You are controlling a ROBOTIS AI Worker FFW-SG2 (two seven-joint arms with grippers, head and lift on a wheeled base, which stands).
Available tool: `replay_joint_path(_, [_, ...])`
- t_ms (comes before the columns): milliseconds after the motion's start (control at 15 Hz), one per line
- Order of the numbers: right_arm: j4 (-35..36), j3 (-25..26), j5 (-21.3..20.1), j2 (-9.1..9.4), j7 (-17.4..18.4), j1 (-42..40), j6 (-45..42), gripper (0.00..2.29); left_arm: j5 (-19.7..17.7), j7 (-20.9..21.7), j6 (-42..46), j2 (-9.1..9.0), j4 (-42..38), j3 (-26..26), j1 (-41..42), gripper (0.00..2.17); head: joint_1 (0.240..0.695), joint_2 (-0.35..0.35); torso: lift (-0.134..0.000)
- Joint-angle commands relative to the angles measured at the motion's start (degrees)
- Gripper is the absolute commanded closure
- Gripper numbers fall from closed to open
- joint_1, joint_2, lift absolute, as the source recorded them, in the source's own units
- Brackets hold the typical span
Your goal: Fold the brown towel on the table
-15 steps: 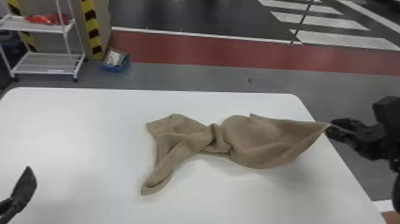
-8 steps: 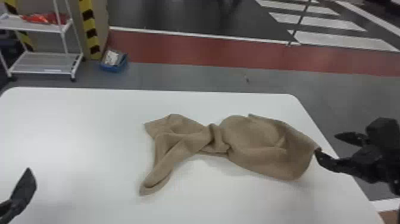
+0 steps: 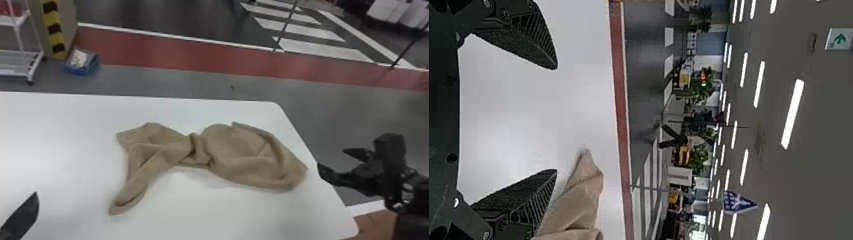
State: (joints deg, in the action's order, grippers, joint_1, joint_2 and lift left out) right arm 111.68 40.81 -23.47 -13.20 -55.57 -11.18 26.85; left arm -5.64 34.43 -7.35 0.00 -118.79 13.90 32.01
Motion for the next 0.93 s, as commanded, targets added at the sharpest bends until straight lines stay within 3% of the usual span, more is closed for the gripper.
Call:
replay_joint_path(0, [-0.50, 1.20, 0.18, -0.08, 1.34, 2.39, 5.99, 0.05, 1.16, 0.11, -2.81, -0.15, 1.01, -4.68, -1.60, 0.20, 0.695, -0.350, -0.124])
replay_joint_path(133, [-0.50, 1.72, 0.09, -0.16, 3.27, 3.45, 10.73, 0.05, 2.30, -0.15, -5.98, -0.15, 1.89, -8.19, -3.62, 0.21, 0.695, -0.350, -0.124])
replay_joint_path(267, [-0.58, 2.43, -0.43, -0.78, 4.94, 4.77, 18.29, 0.05, 3.88, -0.24, -16.87, -0.15, 2.16, -10.92, -6.69, 0.21, 0.695, -0.350, -0.124])
replay_joint_path(400, [-2.78, 4.10, -0.52, -2.63, 8.11, 6.17, 25.15, 0.05, 4.67, -0.15, -23.55, -0.15, 2.16, -13.29, -8.27, 0.21, 0.695, -0.350, -0.124])
replay_joint_path(533, [-4.45, 6.03, 0.45, -3.77, 9.43, 7.40, 28.49, 0.05, 5.55, -0.50, -25.49, -0.15, 2.33, -15.66, -9.24, 0.21, 0.695, -0.350, -0.124])
replay_joint_path(867, [-4.63, 7.17, 0.62, -3.86, 9.43, 7.49, 29.54, 0.05, 5.99, -0.94, -27.60, -0.15, 1.28, -19.44, -9.59, 0.21, 0.695, -0.350, -0.124])
